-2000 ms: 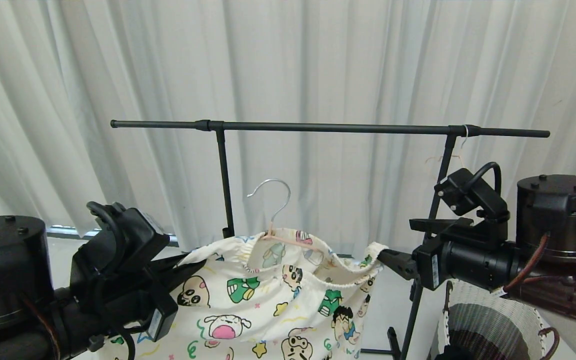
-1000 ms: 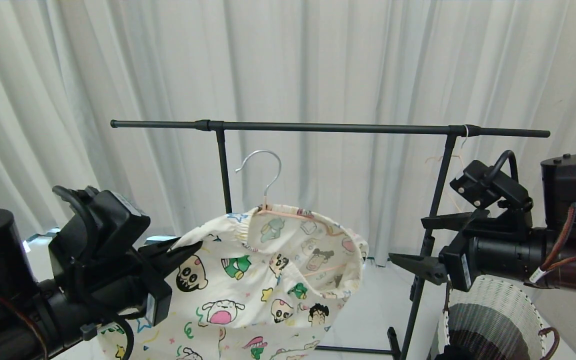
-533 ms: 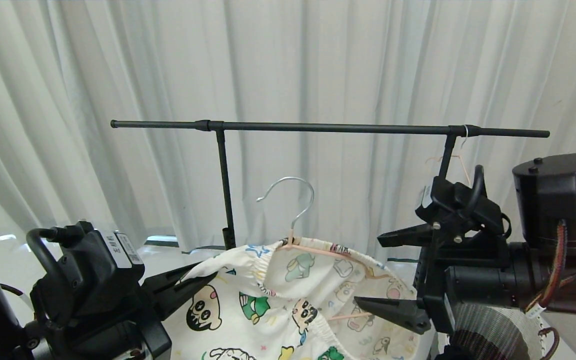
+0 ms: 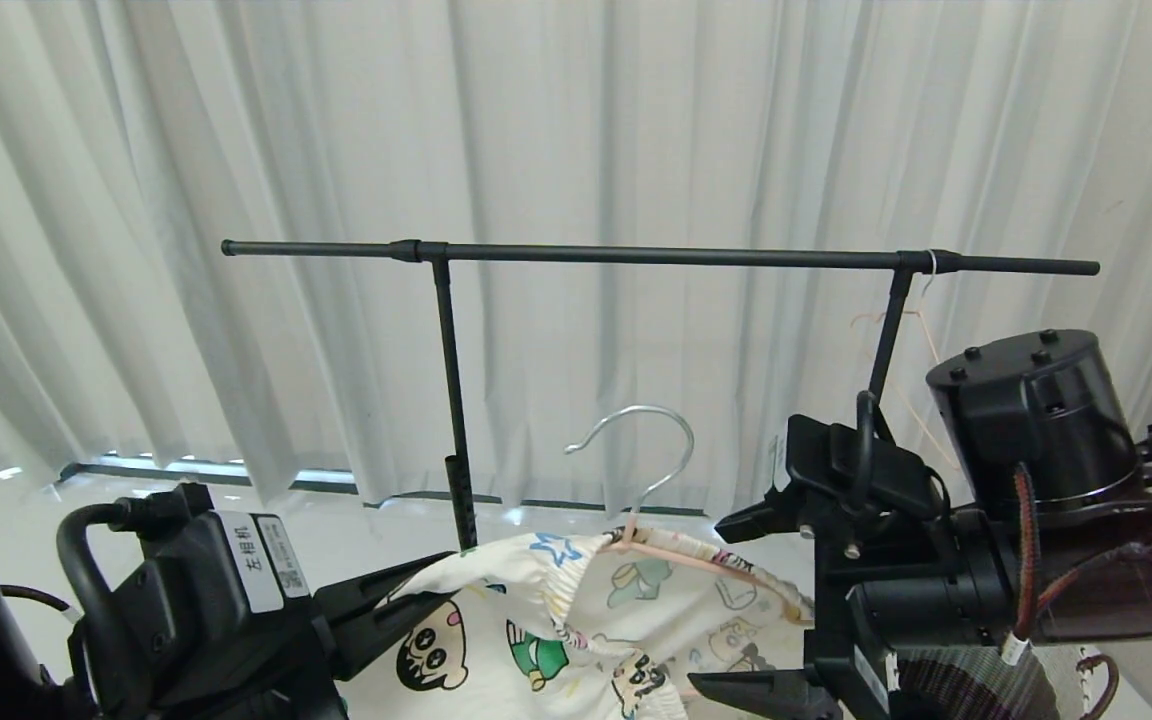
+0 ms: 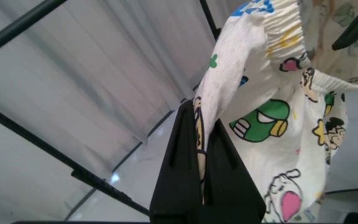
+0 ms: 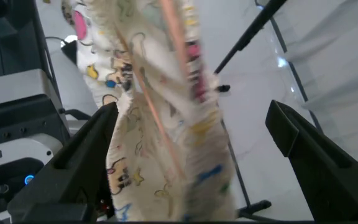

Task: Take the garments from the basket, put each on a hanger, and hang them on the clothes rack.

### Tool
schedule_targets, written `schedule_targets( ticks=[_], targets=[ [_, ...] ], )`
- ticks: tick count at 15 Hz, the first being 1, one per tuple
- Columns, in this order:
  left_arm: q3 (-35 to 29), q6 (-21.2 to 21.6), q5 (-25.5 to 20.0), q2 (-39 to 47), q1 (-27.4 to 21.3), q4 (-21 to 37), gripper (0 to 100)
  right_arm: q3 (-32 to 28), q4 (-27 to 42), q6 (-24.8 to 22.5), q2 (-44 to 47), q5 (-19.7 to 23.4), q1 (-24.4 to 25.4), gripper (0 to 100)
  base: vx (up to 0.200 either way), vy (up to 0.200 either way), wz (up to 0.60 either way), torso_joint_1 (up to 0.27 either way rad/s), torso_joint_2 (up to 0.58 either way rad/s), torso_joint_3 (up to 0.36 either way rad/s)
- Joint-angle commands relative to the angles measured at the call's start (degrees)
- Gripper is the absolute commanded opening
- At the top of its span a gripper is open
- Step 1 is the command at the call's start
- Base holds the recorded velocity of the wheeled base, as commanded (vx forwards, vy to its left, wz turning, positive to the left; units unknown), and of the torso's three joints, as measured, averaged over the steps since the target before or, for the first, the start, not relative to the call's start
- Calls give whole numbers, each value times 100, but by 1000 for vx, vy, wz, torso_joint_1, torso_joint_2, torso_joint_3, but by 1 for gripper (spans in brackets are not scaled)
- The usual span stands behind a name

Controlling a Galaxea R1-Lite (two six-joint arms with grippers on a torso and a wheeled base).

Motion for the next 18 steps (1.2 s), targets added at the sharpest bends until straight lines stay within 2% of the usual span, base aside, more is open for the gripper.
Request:
schedule_targets(
  ticks=[1,8,9,17,18],
  targets=[
    [-4,17,1,8,-142,-1,0,-97,-2,-6,204,3,0,100,0,0,0,0,0,0],
    [-30,26,1,-18,-169,-1,0,-106,7,-15,354,-23,105,100,0,0,0,0,0,0],
    [-39,26,1,-18,-169,-1,0,-97,16,-15,354,-23,105,0,0,0,0,0,0,0],
    [-21,52,1,-27,-177,-10,0,-106,-37,-85,310,-76,79,0,0,0,0,0,0,0],
    [-21,43,1,-18,-186,-1,100,-106,-37,-226,292,-102,70,0,0,0,0,0,0,0]
  ],
)
